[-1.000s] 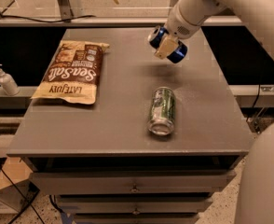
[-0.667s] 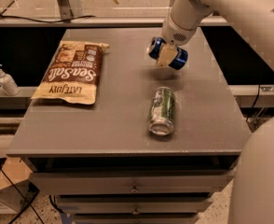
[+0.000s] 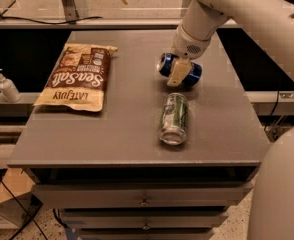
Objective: Knock pepsi can over
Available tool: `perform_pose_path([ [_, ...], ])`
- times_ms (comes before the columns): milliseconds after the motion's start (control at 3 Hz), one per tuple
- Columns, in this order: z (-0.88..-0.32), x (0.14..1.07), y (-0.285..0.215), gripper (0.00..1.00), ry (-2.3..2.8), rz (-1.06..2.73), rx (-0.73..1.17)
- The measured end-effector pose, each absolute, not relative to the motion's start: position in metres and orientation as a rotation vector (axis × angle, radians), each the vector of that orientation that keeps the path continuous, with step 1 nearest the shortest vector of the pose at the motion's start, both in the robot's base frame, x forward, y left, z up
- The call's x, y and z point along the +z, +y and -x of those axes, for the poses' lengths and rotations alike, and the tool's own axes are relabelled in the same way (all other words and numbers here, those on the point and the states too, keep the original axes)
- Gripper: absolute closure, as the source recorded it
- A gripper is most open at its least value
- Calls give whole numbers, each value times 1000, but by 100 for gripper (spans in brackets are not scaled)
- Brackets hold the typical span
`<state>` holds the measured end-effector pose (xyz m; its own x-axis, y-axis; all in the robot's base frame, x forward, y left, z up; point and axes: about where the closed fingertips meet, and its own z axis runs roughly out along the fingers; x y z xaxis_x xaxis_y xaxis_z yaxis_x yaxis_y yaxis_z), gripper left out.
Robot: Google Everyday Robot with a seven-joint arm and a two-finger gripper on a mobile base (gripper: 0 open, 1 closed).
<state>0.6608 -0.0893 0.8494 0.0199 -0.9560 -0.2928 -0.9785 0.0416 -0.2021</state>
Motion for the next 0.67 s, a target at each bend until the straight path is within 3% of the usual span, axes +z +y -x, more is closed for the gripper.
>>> perform_pose_path([
  [333,-646,841,-88,0,1940,1939,270],
  [667,-644,840,-83,0,1933,1929,302],
])
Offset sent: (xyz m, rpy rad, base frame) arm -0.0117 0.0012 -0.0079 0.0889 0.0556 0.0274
